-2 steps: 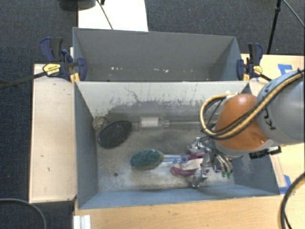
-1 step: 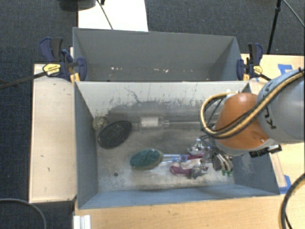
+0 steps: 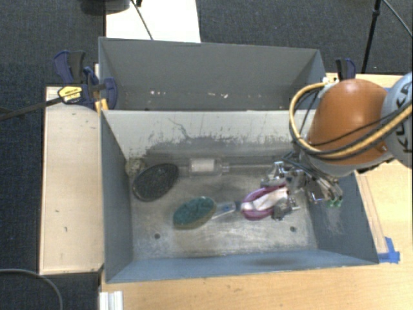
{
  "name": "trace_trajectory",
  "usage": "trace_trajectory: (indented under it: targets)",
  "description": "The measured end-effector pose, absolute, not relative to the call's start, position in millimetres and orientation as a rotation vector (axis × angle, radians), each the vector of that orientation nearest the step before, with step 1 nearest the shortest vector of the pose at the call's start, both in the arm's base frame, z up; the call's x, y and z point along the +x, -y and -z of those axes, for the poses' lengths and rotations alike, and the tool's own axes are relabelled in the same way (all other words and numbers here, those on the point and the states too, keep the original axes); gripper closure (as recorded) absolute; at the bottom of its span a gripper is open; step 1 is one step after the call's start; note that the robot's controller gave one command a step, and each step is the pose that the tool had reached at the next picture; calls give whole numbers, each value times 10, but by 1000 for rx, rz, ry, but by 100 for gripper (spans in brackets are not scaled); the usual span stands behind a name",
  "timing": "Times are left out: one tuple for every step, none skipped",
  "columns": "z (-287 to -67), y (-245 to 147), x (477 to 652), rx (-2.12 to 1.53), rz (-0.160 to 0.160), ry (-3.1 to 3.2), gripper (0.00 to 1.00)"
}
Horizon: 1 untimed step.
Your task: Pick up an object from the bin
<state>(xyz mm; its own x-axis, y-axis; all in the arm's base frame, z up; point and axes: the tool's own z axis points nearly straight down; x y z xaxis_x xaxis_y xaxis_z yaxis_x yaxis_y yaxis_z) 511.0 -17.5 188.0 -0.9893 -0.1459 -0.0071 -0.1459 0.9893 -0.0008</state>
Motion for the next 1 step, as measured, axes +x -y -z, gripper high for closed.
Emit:
trace_trajectory:
  targets:
    - [-2954, 307, 5048, 414, 0, -3108, 100]
